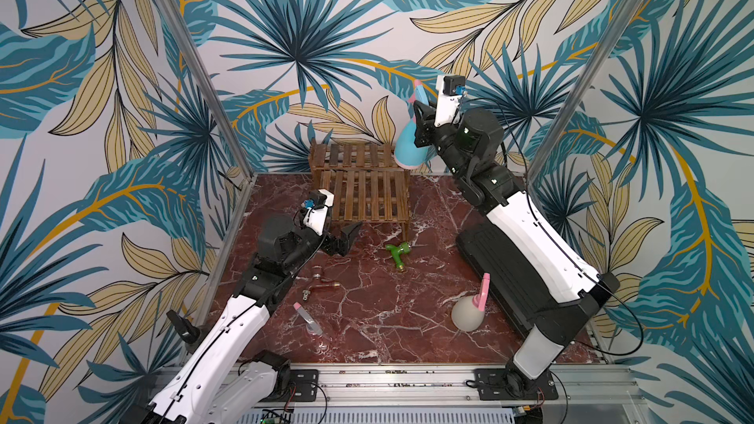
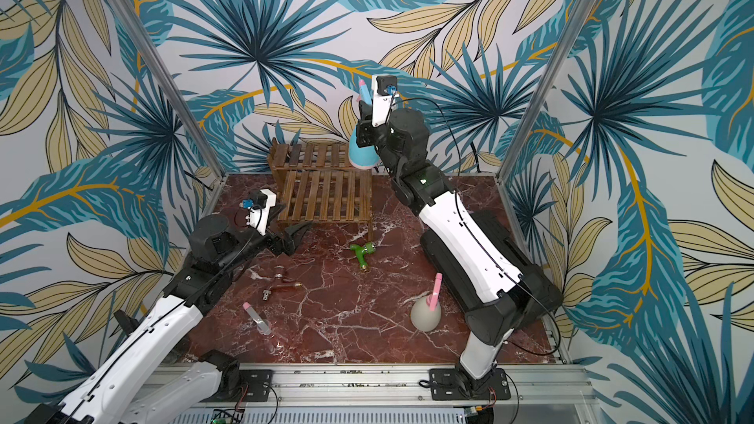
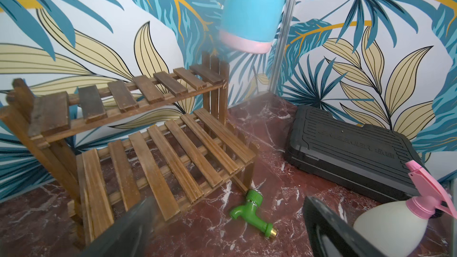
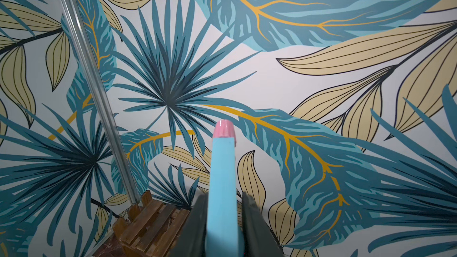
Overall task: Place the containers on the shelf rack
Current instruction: 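Place the container on the shelf.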
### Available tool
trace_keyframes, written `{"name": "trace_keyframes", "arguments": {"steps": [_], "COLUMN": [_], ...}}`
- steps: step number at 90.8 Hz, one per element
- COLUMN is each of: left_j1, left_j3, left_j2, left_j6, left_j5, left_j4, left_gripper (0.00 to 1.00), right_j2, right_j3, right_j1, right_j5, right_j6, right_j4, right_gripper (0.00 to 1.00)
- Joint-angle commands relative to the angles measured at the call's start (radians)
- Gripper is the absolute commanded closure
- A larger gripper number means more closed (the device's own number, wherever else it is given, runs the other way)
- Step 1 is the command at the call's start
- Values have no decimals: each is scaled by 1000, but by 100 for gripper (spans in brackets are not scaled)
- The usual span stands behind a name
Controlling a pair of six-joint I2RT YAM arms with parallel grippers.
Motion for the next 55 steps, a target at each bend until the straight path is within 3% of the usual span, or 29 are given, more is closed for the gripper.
{"name": "trace_keyframes", "arguments": {"steps": [1,27,55], "left_j1": [6,6,6], "left_j3": [-39,-51,-23], "left_j2": [-23,-21,-20], "left_j6": [43,100,128], "left_j5": [-35,-20,-16], "left_j4": [101,115,85], "left_gripper": [0,0,0], "right_j2": [71,256,348], "right_j3": [97,294,328], "right_j1": [0,0,-1], "right_j5": [39,78,79], "right_j6": [-33,-58,-60], "right_j4": [-33,-67,-3], "right_gripper": [100,100,100]}}
